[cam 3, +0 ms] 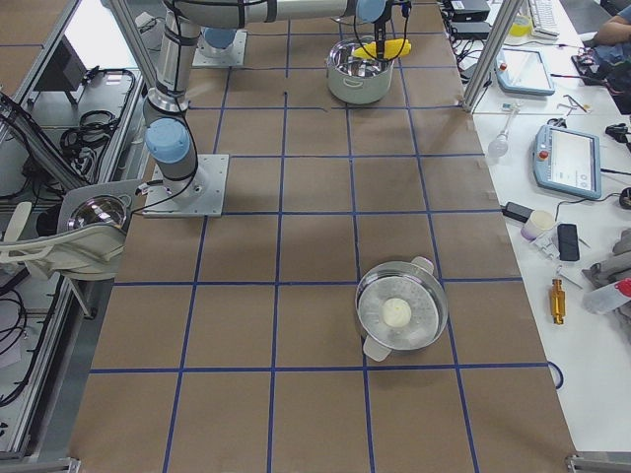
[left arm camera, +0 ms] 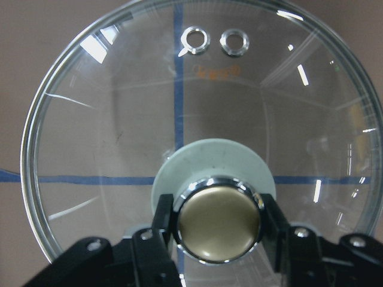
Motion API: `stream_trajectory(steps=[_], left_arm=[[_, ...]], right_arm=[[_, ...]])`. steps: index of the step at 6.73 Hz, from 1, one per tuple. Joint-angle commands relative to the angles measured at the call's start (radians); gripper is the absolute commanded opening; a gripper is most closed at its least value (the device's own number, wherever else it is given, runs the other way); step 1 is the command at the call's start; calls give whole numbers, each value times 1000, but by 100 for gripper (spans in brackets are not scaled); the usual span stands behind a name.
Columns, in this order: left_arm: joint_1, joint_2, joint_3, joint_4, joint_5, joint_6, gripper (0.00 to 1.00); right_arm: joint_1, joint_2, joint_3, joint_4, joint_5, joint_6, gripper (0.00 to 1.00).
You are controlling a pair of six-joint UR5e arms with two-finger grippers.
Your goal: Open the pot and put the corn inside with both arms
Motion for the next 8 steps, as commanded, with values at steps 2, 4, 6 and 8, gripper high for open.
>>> stream_trajectory(steps=[2,4,6,8], left_arm=[[56,-77,-82,146,-3,52,11],[50,-97,-83,147,-4,62,12],[35,-96,-81,145,-6,67,12],[27,-94,-81,145,-3,78,12]], right_arm=[[89,130,-70,-51,60,79,0],[87,131,-3,-79,110,55,46],[87,96,76,-125,104,19,100],[84,76,70,-114,82,19,100]])
